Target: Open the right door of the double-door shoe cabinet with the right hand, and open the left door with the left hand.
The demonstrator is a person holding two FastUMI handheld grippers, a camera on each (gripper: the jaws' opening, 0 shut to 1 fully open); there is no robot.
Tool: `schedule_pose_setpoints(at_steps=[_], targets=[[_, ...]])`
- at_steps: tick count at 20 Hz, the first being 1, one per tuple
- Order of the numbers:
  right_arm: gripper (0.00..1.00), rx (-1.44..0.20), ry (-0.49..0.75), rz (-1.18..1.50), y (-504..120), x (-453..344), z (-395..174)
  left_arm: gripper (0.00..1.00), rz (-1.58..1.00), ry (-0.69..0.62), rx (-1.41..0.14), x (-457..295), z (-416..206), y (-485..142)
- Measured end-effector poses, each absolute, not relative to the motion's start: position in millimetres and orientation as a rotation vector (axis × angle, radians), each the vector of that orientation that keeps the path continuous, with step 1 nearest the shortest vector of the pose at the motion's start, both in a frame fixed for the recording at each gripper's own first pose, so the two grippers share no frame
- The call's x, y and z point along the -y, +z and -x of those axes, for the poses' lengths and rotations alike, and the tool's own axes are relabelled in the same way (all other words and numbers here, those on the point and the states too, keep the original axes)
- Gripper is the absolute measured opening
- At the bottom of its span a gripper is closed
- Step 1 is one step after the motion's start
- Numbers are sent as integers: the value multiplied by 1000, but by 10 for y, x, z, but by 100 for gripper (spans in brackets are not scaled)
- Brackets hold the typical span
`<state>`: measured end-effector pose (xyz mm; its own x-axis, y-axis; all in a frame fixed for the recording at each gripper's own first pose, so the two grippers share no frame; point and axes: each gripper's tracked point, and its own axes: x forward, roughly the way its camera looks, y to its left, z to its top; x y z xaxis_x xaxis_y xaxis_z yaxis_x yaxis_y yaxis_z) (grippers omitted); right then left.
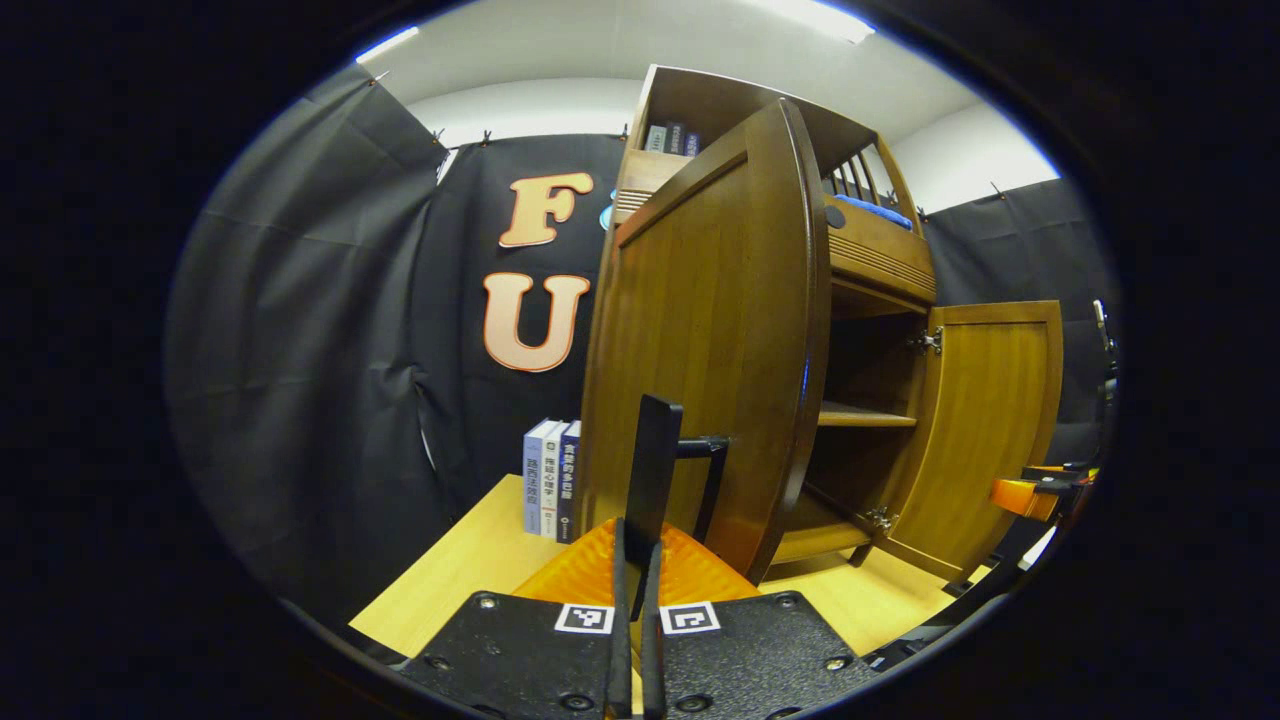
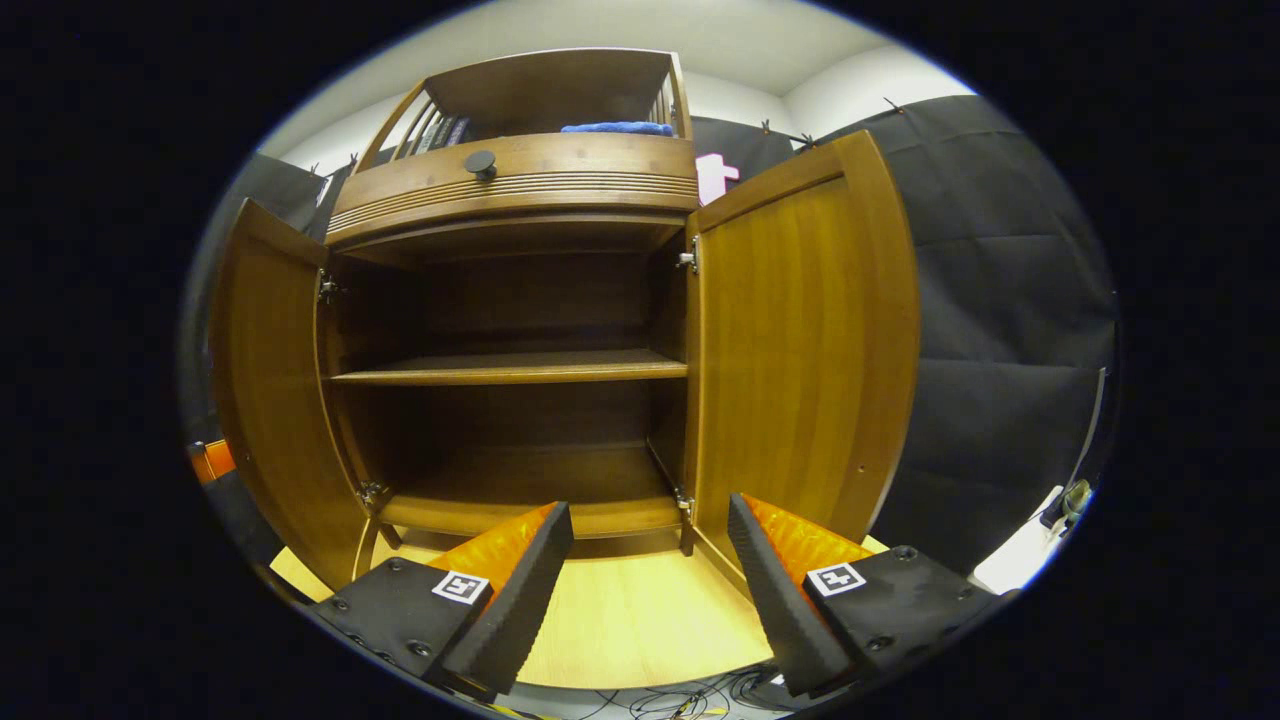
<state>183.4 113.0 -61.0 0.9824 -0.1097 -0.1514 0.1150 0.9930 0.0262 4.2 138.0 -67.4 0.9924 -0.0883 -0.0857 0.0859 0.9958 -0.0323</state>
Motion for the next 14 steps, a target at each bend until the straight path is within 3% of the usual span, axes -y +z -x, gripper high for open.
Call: schedule_pose_setpoints(at_steps=[4,14], targets=[[96,-149,-69,-25,-597,-1379,-1897,2,55,-47,-92,-1711,-50,-652],[100,-152,-11,-11,-576,-1712,-2034,1,35,-91,-92,-1909,-47,-620]])
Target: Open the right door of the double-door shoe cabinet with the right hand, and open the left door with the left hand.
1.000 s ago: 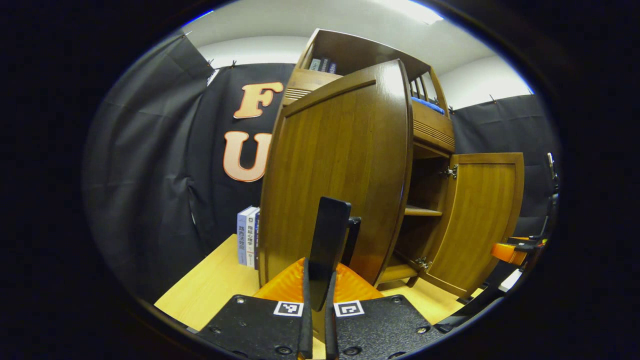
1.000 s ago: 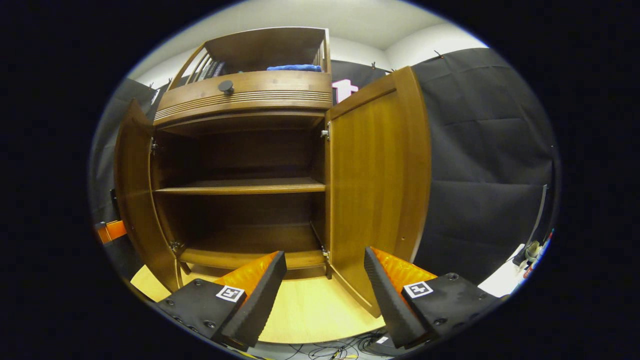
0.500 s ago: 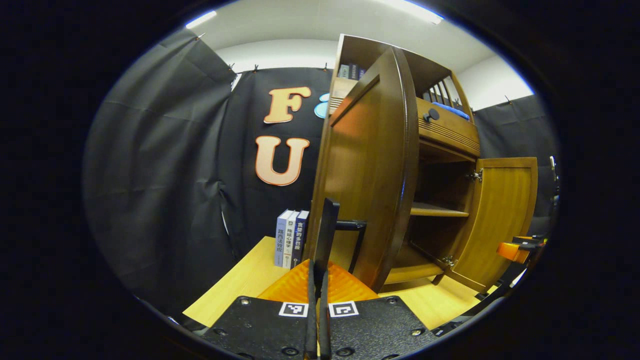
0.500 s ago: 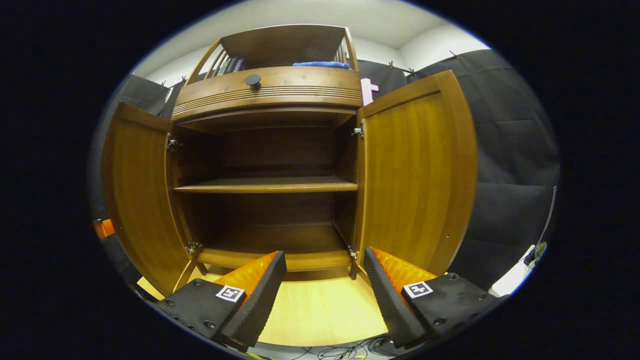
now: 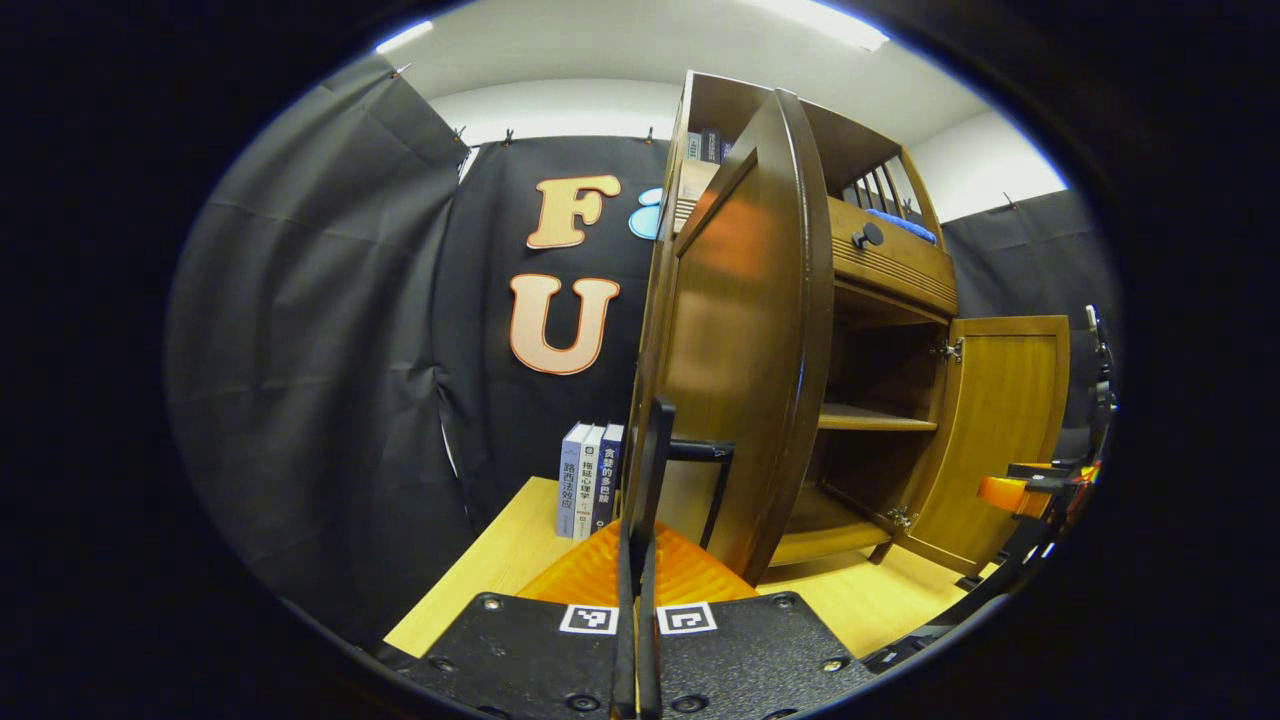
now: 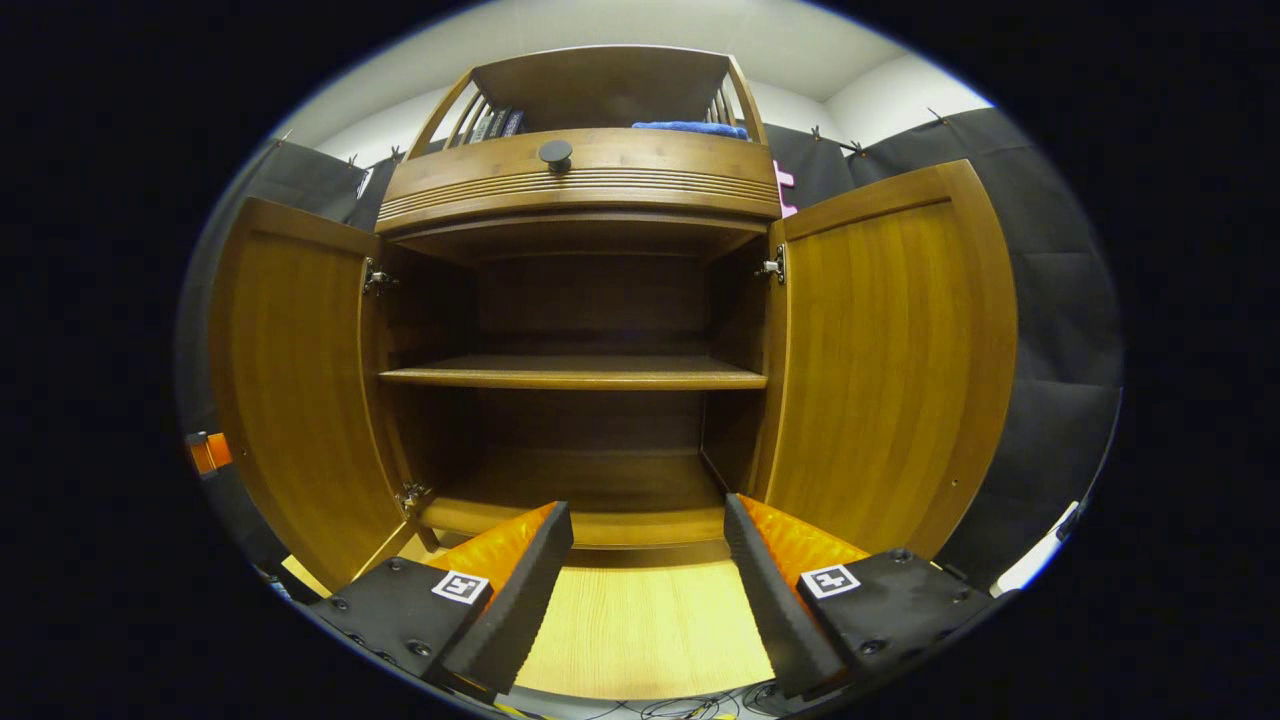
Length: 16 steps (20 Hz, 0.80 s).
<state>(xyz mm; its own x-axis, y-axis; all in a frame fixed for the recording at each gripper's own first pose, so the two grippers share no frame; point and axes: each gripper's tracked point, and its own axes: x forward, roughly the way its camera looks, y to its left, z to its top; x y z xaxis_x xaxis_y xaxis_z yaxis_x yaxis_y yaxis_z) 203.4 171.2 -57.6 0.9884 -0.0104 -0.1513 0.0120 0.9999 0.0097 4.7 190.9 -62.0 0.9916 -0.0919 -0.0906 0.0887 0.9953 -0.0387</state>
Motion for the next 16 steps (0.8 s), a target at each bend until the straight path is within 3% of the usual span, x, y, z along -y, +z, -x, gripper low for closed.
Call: schedule_pose_setpoints(at_steps=[6,10,12,15,16], targets=[[100,-159,-6,-18,-567,-1761,-2068,1,18,-82,-122,-1938,39,-588],[94,-155,-3,-24,-509,-1771,-2084,0,62,-46,-147,-1953,171,-521],[100,-153,1,-26,-473,-1767,-2088,1,87,-24,-130,-1974,257,-415],[95,-161,6,-29,-449,-1760,-2072,3,57,26,-86,-2050,379,-192],[94,-161,9,-31,-433,-1765,-2067,0,57,30,-79,-2035,402,-138]])
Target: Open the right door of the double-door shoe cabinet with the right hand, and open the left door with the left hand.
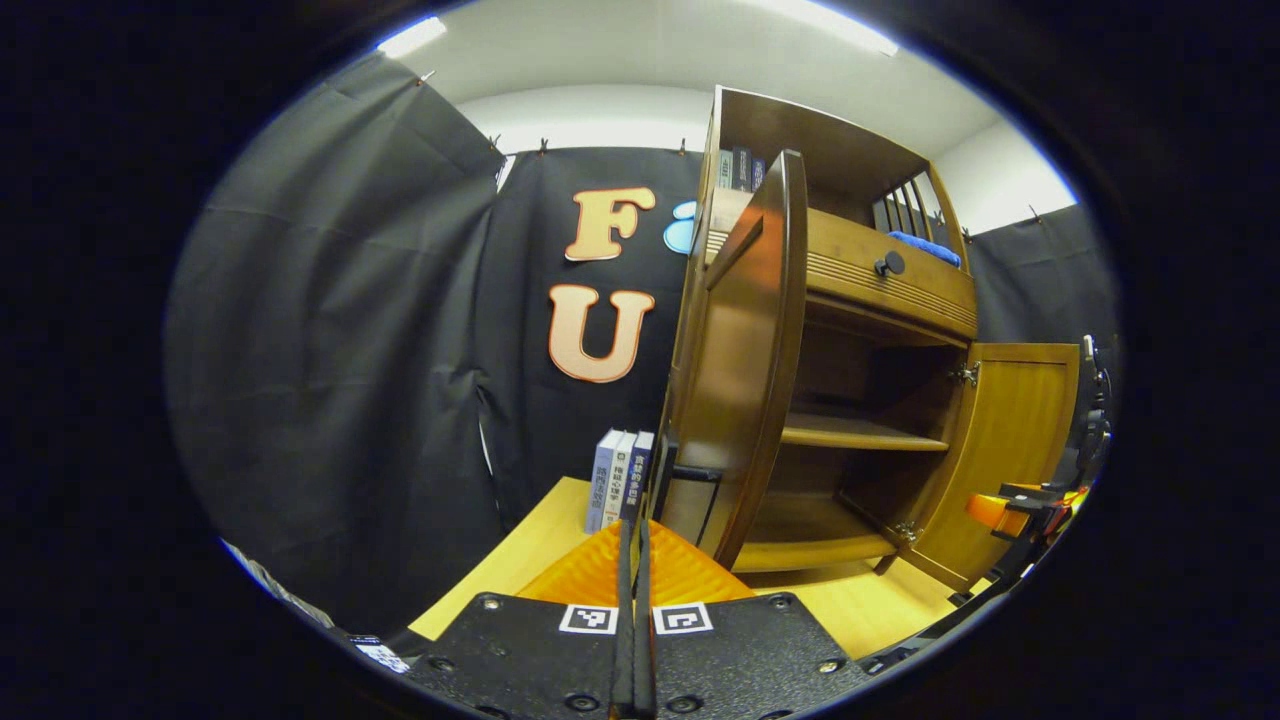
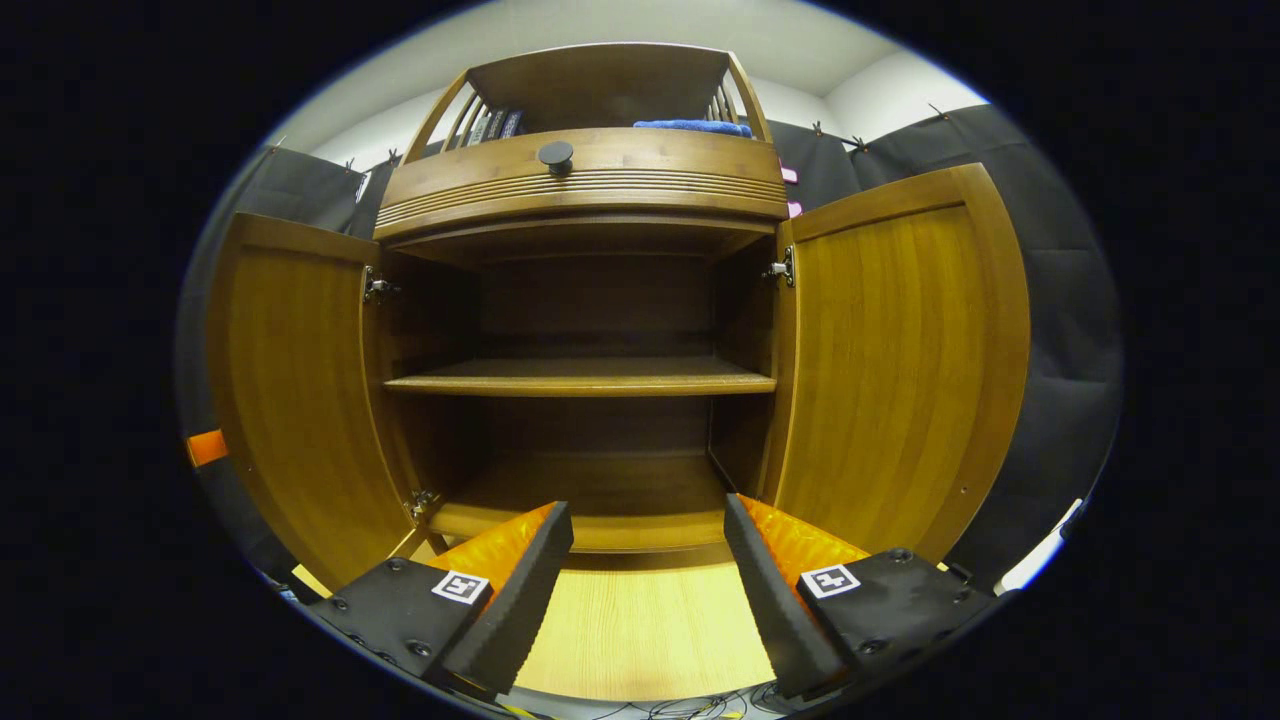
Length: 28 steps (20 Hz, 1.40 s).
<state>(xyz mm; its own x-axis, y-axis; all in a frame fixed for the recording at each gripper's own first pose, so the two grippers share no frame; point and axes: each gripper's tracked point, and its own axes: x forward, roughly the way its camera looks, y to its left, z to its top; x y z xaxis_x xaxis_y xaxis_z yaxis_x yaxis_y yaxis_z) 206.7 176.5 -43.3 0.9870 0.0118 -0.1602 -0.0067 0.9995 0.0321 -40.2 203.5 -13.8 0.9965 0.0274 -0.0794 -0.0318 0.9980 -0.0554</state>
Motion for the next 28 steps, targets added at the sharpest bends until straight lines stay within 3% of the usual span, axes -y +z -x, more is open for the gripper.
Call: schedule_pose_setpoints(at_steps=[1,7,8,9,12,14,17,22,28], targets=[[100,-159,13,-33,-409,-1760,-2051,0,59,29,-76,-2019,427,-97],[97,-144,19,-37,-285,-1701,-1931,0,88,6,-69,-1824,592,111],[95,-140,16,-37,-257,-1670,-1917,11,93,0,-66,-1777,598,124],[94,-136,13,-36,-229,-1649,-1884,13,100,-4,-66,-1736,613,137],[94,-117,6,-32,-148,-1585,-1821,34,104,-16,-63,-1649,647,165],[94,-108,3,-24,-120,-1551,-1792,53,104,-24,-63,-1592,646,171],[94,-100,-5,-28,-104,-1496,-1750,66,98,-23,-53,-1536,659,204],[94,-87,-24,-33,-62,-1398,-1703,84,86,-18,-36,-1491,652,236],[94,-81,-37,-35,-57,-1337,-1645,88,81,-12,-35,-1472,675,228]])
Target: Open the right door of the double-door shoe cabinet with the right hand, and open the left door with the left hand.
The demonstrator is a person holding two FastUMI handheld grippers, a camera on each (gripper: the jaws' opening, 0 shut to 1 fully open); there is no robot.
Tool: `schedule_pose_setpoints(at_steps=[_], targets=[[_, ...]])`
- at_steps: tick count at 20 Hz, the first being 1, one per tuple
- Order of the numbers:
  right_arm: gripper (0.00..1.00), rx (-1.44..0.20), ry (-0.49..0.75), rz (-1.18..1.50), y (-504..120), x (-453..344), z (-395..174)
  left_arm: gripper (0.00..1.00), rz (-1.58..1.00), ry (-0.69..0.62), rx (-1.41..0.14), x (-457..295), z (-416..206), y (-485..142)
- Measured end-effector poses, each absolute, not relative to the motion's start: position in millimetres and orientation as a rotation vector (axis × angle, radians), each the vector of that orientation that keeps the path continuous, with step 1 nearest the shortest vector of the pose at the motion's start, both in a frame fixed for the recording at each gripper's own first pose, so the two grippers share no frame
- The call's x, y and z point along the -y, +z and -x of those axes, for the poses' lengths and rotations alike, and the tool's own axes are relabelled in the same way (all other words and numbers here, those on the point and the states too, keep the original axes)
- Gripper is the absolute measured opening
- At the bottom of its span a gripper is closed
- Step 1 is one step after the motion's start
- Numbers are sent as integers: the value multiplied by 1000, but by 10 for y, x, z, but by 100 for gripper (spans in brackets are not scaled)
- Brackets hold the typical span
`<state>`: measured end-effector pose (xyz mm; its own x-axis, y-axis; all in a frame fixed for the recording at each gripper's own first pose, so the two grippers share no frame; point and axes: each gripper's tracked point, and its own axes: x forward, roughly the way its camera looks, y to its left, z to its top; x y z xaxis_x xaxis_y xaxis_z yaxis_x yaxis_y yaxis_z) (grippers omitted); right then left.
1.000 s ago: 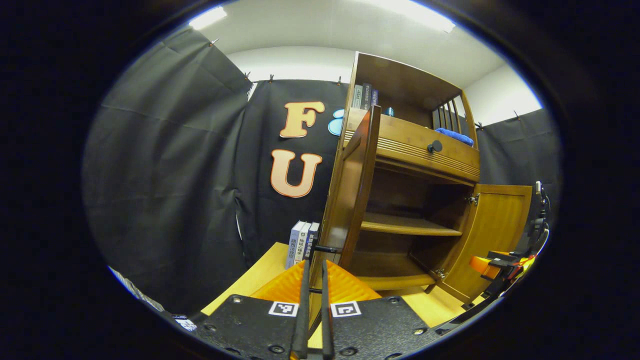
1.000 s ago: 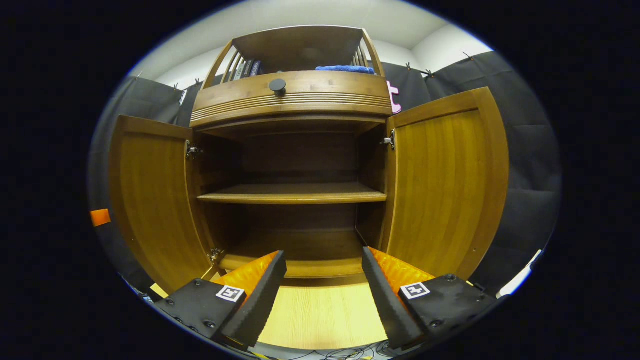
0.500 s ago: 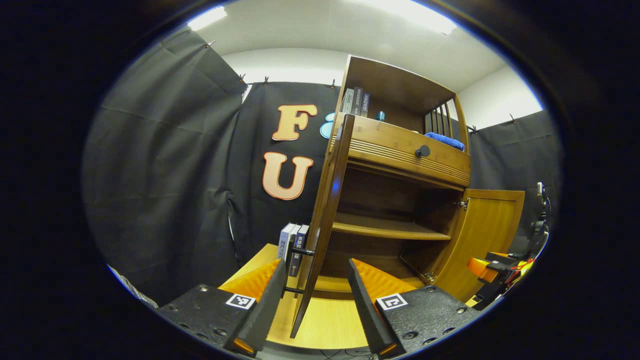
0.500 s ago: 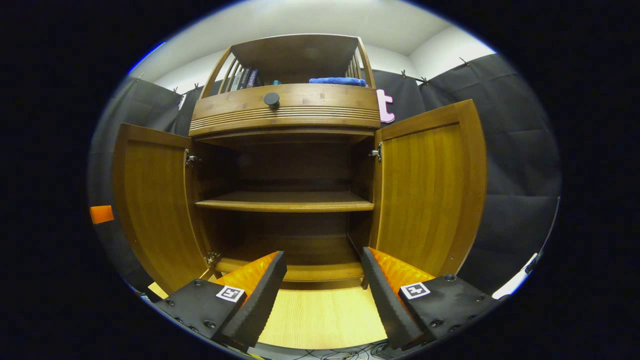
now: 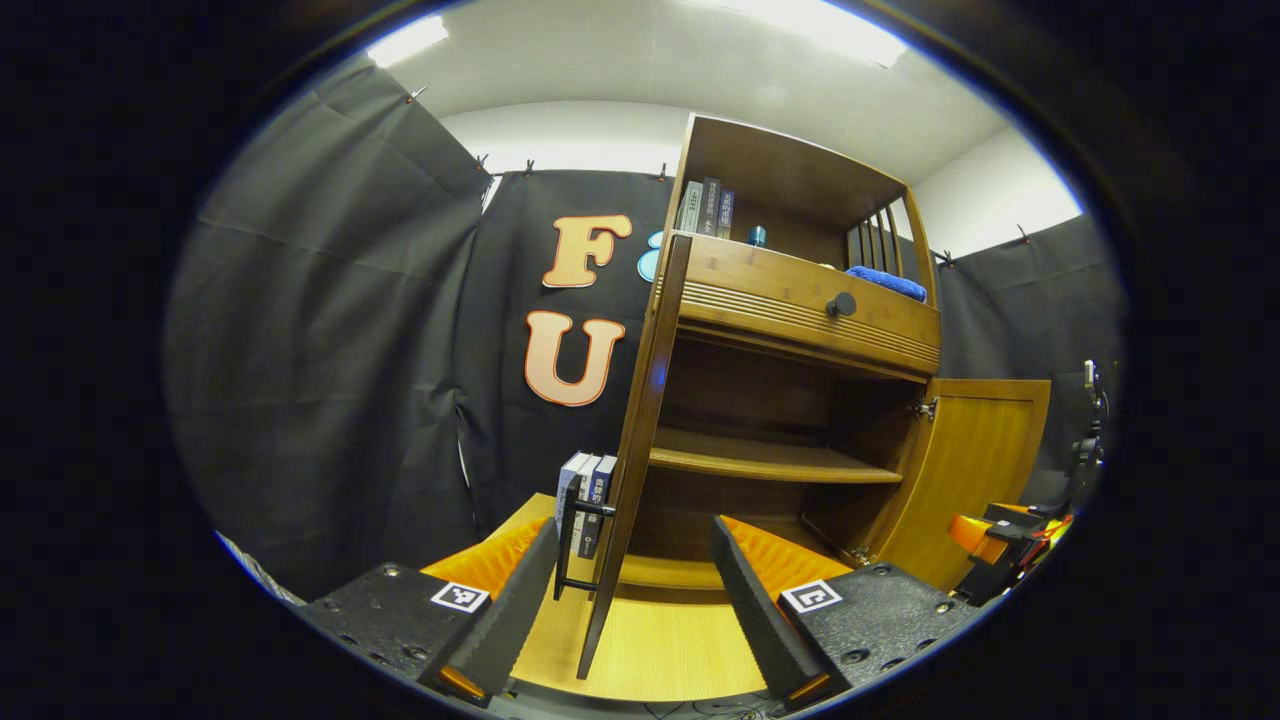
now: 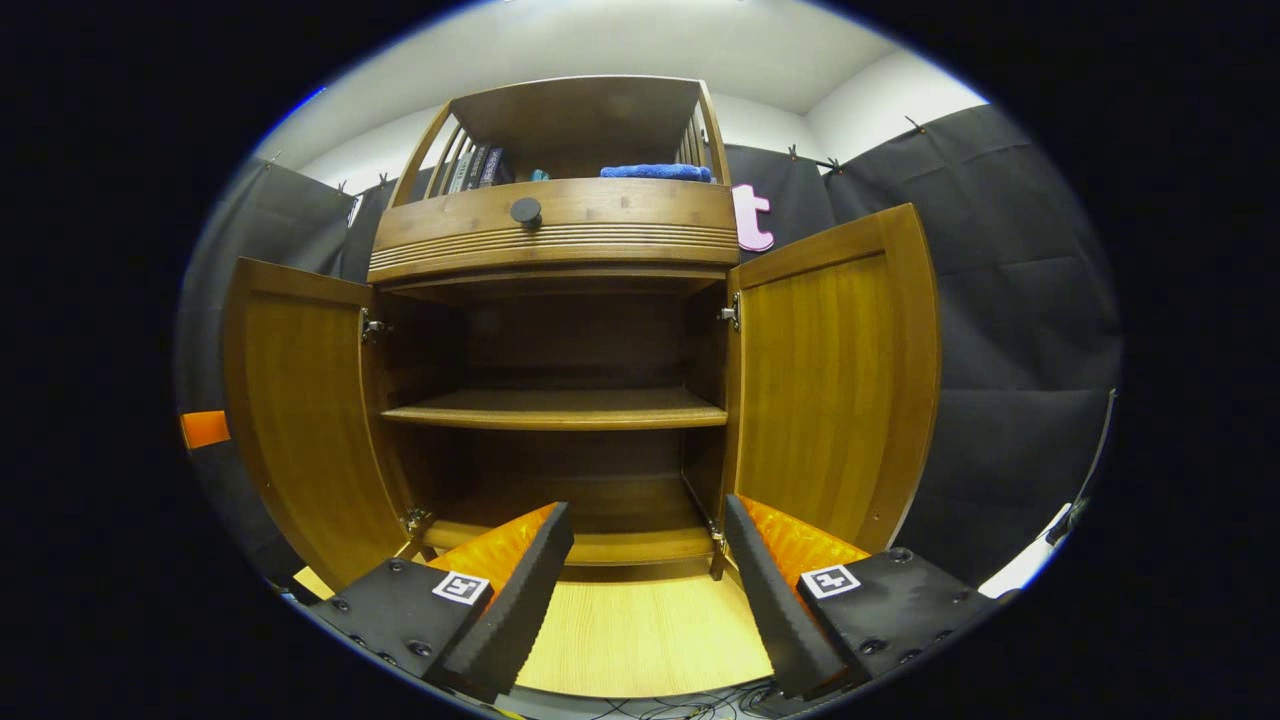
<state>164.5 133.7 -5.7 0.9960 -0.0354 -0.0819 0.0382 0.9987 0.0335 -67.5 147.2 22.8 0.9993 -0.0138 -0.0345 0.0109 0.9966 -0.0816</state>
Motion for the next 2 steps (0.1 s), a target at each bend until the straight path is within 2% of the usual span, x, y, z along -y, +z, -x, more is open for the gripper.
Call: schedule_pose_setpoints(at_steps=[2], targets=[[94,-81,-38,-34,-57,-1330,-1628,90,78,-15,-36,-1449,671,218]])
